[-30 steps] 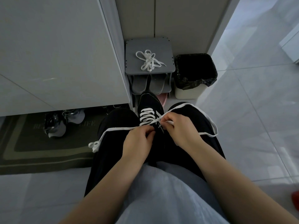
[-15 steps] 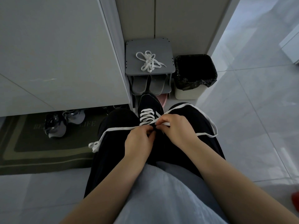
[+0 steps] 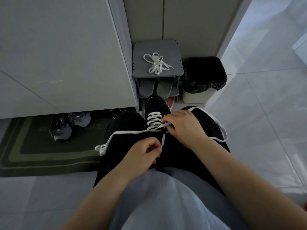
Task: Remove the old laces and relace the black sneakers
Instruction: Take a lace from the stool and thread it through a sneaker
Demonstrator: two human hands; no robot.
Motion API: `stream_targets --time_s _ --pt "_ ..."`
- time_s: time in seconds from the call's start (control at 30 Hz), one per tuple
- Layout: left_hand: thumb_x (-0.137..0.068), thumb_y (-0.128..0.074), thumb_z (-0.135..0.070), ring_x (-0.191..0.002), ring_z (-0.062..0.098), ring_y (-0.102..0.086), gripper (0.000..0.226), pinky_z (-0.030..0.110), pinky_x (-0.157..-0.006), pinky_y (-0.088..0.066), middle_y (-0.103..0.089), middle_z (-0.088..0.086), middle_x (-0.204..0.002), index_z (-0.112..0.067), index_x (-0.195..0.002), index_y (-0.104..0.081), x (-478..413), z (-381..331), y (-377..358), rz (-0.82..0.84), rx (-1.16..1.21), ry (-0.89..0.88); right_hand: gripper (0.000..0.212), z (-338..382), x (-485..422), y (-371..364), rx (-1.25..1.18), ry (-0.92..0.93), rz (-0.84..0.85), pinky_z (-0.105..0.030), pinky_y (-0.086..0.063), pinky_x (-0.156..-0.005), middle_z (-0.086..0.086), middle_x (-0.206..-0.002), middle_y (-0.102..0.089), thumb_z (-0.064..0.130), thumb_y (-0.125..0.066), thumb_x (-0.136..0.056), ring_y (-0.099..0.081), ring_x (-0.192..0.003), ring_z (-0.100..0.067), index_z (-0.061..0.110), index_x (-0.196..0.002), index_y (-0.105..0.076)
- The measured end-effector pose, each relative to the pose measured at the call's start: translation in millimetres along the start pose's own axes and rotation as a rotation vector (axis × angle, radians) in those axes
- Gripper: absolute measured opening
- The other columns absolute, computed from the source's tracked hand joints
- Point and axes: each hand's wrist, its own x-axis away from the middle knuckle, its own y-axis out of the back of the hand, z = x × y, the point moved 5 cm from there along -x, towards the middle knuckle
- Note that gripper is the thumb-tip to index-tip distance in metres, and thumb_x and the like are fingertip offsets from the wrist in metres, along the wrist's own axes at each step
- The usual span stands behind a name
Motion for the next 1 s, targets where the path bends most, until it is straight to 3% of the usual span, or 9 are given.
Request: stream_targets --time_s 0.07,0.17,0.23,0.3,0.37,0.47,0.67,0.83,1.0 --pt "-0.090 -0.053 -0.012 -0.073 0.005 -0.056 0.013 0.022 -0.073 -0.043 -0.062 0.004 -0.075 -0.004 -0.080 -0.058 2.3 -4.0 13.5 -0.025 0.138 -0.007 0.015 1.1 -3.3 3.8 0.024 0.025 -0.011 -0.033 -0.045 -0.070 -0.001 -0.070 -0.067 0.014 -0.055 -0.077 -0.060 -0.065 -0.027 0.016 -0.087 -0.067" --pt "-0.090 -0.046 -0.008 -0.104 0.015 -0.063 0.016 0.022 -0.085 -0.050 -0.069 0.007 -0.106 0.002 -0.079 -0.052 3.1 -12.5 28.4 -0.048 0.623 -0.008 0.020 -3.8 -5.0 14.2 0.005 -0.017 0.113 -0.036 -0.047 -0.069 -0.003 -0.090 -0.067 0.022 -0.050 -0.092 -0.061 -0.080 -0.027 0.021 -0.111 -0.057" --pt "-0.085 -0.043 -0.009 -0.103 0.026 -0.064 0.014 0.026 -0.083 -0.054 -0.069 0.018 -0.098 -0.005 -0.072 -0.047 3.5 -22.9 36.7 -0.016 0.948 -0.089 0.023 -9.1 -5.0 23.9 -0.047 -0.010 0.156 -0.038 -0.049 -0.075 0.000 -0.101 -0.065 0.027 -0.048 -0.095 -0.060 -0.088 -0.023 0.024 -0.117 -0.053" --pt "-0.086 -0.037 -0.011 -0.076 0.029 -0.066 0.027 0.033 -0.077 -0.056 -0.063 0.017 -0.065 -0.011 -0.060 -0.046 1.7 -25.5 44.2 -0.021 1.082 -0.111 0.018 -11.6 -5.0 32.1 -0.069 0.023 0.161 -0.039 -0.050 -0.078 0.005 -0.102 -0.065 0.030 -0.049 -0.095 -0.060 -0.090 -0.019 0.026 -0.110 -0.058" --pt "-0.089 -0.029 -0.011 -0.046 0.018 -0.045 0.040 0.031 -0.062 -0.054 -0.040 0.004 -0.044 -0.016 -0.050 -0.040 -1.5 -20.8 48.5 -0.098 0.926 -0.040 0.016 -17.2 -5.5 37.4 -0.050 0.005 0.211 -0.039 -0.050 -0.079 0.009 -0.097 -0.064 0.035 -0.050 -0.094 -0.058 -0.090 -0.015 0.026 -0.098 -0.063" --pt "-0.089 -0.032 -0.011 -0.044 0.012 -0.025 0.038 0.026 -0.049 -0.032 -0.029 -0.003 -0.045 -0.017 -0.052 -0.033 -5.6 -13.4 53.8 -0.187 0.412 0.038 0.017 -30.0 -4.9 48.8 -0.095 -0.130 0.298 -0.035 -0.049 -0.078 0.006 -0.086 -0.063 0.034 -0.056 -0.090 -0.058 -0.084 -0.015 0.021 -0.089 -0.067" --pt "-0.089 -0.053 -0.040 -0.076 0.012 -0.056 0.015 0.028 -0.068 -0.043 -0.059 -0.006 -0.083 -0.031 -0.101 -0.053 -13.5 -17.4 36.9 -0.074 -0.508 -0.065 0.017 -38.0 8.8 57.3 -0.379 -0.277 0.627 -0.015 -0.042 -0.059 0.010 -0.063 -0.064 0.022 -0.053 -0.094 -0.055 -0.054 -0.001 0.018 -0.087 -0.069" --pt "-0.091 -0.051 -0.040 -0.105 0.016 -0.045 0.034 0.026 -0.089 -0.036 -0.050 -0.001 -0.110 -0.027 -0.122 -0.057 -33.2 -18.2 14.3 -0.148 -0.841 -0.170 0.016 -27.3 9.2 64.9 -0.890 -0.328 0.661 -0.014 -0.046 -0.059 0.005 -0.063 -0.060 0.011 -0.050 -0.095 -0.053 -0.057 -0.006 0.008 -0.088 -0.064" --pt "-0.090 -0.055 -0.037 -0.104 0.013 -0.041 0.019 0.024 -0.093 -0.030 -0.050 -0.008 -0.107 -0.028 -0.102 -0.066 -32.0 -14.3 7.2 -0.245 -0.777 -0.194 0.022 -35.2 3.5 80.8 -1.142 -0.356 0.385 -0.024 -0.054 -0.073 0.005 -0.073 -0.068 0.002 -0.044 -0.095 -0.060 -0.071 -0.010 0.009 -0.082 -0.061"
